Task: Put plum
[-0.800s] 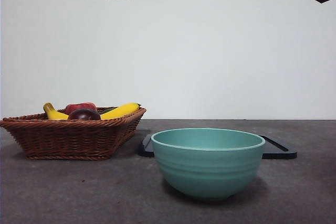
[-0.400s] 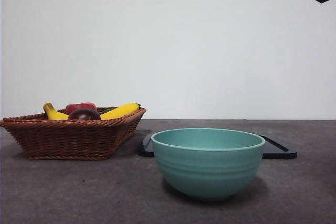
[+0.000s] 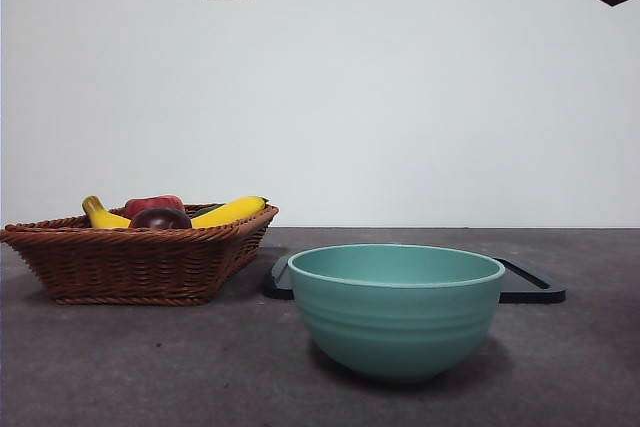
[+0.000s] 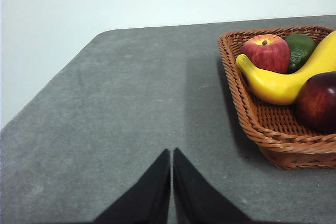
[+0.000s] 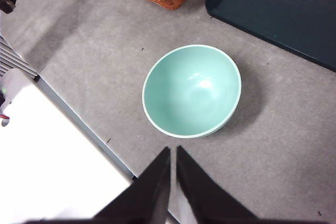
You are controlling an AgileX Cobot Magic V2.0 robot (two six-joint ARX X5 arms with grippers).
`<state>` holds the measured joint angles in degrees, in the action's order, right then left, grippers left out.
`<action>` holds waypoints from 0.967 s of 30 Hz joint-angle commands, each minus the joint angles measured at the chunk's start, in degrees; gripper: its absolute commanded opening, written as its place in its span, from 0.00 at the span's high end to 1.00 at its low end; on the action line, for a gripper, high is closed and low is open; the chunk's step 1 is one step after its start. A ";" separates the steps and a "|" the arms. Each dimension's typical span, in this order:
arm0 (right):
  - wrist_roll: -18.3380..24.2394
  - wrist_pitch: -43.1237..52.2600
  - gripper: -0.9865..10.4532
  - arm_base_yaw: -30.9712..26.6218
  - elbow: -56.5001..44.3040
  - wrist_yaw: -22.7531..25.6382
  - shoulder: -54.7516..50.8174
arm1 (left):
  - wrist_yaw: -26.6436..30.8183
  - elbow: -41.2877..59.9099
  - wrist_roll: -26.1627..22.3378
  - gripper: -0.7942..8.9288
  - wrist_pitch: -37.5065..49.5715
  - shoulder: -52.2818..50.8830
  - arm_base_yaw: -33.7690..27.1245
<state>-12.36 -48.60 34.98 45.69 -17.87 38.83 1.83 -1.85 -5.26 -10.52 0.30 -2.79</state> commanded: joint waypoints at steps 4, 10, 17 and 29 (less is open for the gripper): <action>5.53 2.64 0.91 -6.75 0.74 0.33 -2.78 | 0.33 1.18 -0.24 0.91 -0.33 -0.11 -0.20; 8.94 12.98 0.91 -22.64 -4.04 1.81 -10.36 | 0.33 1.18 -0.24 0.91 -0.33 -0.11 -0.20; 11.54 34.03 0.91 -36.04 -22.05 8.98 -24.48 | 0.33 1.18 -0.26 0.91 -0.31 -0.13 -0.20; 11.52 43.01 0.91 -37.00 -37.70 14.95 -36.72 | 0.33 1.18 -0.26 0.91 -0.33 -0.11 -0.20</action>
<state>-1.28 -6.28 -1.93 8.49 -3.16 2.50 1.83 -1.85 -5.26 -10.52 0.30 -2.79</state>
